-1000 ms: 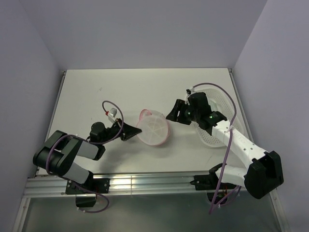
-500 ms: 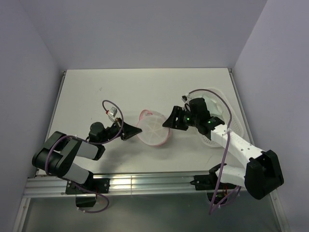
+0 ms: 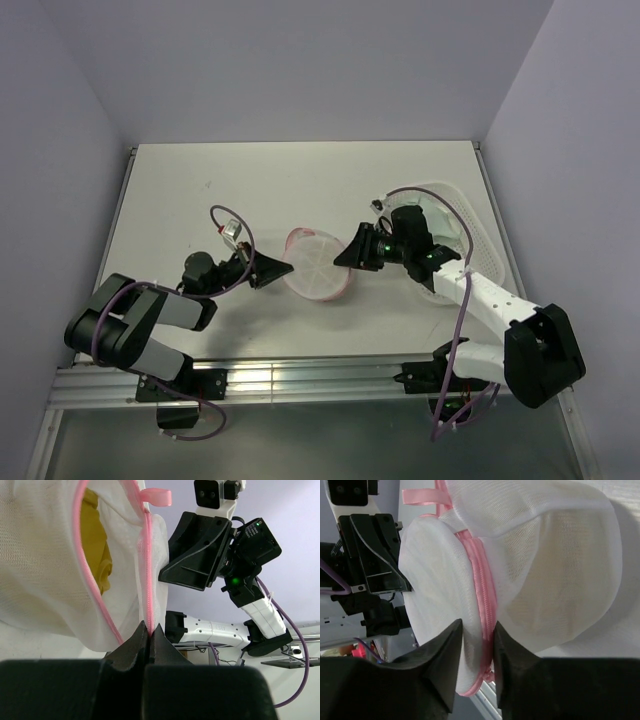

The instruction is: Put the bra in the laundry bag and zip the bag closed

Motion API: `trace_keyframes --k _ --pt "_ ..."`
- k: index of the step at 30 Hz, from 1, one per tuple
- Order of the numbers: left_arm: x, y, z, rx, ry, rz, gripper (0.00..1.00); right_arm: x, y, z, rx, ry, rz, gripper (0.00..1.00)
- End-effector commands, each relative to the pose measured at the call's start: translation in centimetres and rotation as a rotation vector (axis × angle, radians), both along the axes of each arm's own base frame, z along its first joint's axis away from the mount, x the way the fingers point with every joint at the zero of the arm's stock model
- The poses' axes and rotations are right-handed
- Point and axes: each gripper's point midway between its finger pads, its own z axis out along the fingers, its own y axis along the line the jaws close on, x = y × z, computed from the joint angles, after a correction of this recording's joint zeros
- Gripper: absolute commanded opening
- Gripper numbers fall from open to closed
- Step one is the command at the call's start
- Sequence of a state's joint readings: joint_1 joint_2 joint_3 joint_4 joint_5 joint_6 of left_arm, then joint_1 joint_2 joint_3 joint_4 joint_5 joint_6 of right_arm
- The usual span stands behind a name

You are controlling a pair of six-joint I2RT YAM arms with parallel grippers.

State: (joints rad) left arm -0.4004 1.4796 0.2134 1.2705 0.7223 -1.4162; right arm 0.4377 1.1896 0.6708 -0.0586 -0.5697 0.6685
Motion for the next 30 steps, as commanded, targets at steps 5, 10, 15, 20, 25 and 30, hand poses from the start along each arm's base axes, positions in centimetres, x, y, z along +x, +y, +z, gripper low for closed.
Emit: trace_keyframes --k 5,10,15,20,25,30 --pt "-0.3 0.2 4.2 -0.054 -0.223 -0.029 0.00 0.8 0.3 0.9 0.041 -0.050 0.015 0.26" --pt "0.1 0.5 3.4 -0.014 -0.195 -0.015 0.00 0.8 0.0 1.0 0.034 -0.064 0.020 0.24" --pt "2.2 0.8 2.6 0.103 -0.200 0.051 0.00 0.1 0.0 1.7 0.043 -0.061 0.038 0.16" --pt "5.2 1.8 2.9 0.302 -0.203 0.157 0.00 -0.2 -0.3 2.6 0.038 -0.079 0.038 0.21" --pt "7.7 2.3 4.1 0.421 -0.211 0.207 0.00 -1.0 -0.4 2.6 0.039 -0.083 0.056 0.28" --pt "8.4 2.3 2.7 0.466 -0.156 0.204 0.00 -1.5 -0.6 2.6 0.043 -0.090 0.050 0.23"
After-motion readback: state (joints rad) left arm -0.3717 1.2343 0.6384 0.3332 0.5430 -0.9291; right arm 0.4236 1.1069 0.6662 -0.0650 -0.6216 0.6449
